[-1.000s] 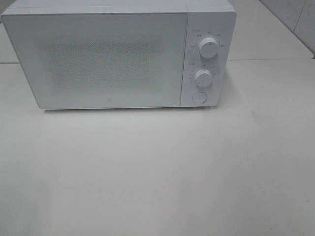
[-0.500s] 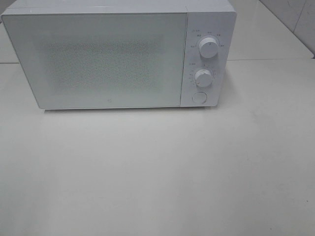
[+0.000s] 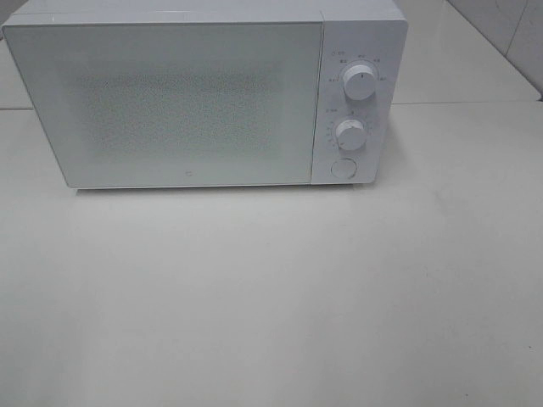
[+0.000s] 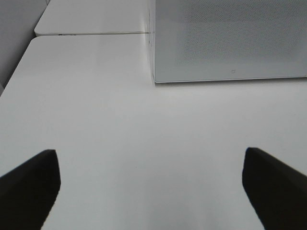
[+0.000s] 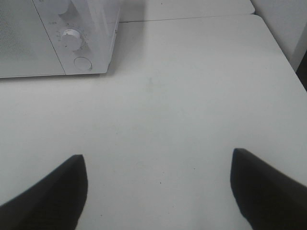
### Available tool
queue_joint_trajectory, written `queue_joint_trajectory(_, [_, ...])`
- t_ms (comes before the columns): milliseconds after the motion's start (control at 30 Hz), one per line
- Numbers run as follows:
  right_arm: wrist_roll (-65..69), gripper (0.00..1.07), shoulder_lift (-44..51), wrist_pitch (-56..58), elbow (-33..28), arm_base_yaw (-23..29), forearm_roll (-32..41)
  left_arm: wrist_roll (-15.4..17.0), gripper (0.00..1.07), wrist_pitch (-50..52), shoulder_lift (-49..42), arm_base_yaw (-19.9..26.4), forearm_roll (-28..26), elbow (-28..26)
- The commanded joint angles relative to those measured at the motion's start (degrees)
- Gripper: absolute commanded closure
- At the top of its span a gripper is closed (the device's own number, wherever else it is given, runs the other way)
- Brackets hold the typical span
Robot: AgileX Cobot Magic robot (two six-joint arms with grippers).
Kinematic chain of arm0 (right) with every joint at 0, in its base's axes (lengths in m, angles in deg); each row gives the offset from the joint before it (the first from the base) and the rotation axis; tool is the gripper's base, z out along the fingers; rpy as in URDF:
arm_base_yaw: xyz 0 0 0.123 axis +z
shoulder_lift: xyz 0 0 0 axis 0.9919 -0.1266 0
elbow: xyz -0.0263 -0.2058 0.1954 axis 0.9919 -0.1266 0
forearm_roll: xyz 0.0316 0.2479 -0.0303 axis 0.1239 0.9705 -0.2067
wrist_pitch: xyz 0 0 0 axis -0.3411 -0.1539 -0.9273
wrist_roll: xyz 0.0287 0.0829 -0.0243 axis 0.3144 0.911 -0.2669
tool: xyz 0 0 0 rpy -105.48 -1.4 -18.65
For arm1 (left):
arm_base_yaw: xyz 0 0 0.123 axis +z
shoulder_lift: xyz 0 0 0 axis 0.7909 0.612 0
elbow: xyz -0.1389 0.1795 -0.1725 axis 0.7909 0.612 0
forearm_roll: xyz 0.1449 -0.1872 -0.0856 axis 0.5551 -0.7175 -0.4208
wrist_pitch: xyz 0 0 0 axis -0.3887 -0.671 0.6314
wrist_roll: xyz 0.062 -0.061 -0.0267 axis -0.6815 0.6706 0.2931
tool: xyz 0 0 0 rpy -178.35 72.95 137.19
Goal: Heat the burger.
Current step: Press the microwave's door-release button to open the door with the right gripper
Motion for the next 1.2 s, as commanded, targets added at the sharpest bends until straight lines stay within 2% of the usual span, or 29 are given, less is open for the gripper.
queue_joint_trajectory(33, [-0.34,0.31,1.49,-0.86,-0.17,-0.4,0.11,0.23,0.09,0.06,-1.09,0.11,-0.06,0.23])
queue_joint_trajectory(433, [-0.11,0.31,0.0,-1.66,1.09,-0.4,0.17,0.23,0.09,0.06,-1.09,0.11,-0.06,0.23])
queue_joint_trajectory(933, [0.11,0.31,-19.31,-23.95,2.18,-0.4,0.17,0.23,0.09,0.06,-1.09,0.11,-0.06,0.23])
queue_joint_trajectory(1200, [0.57,0.31,-29.74,-31.46,2.18,-0.4,0.17,0.23,0.09,0.06,-1.09,0.11,-0.06,0.23])
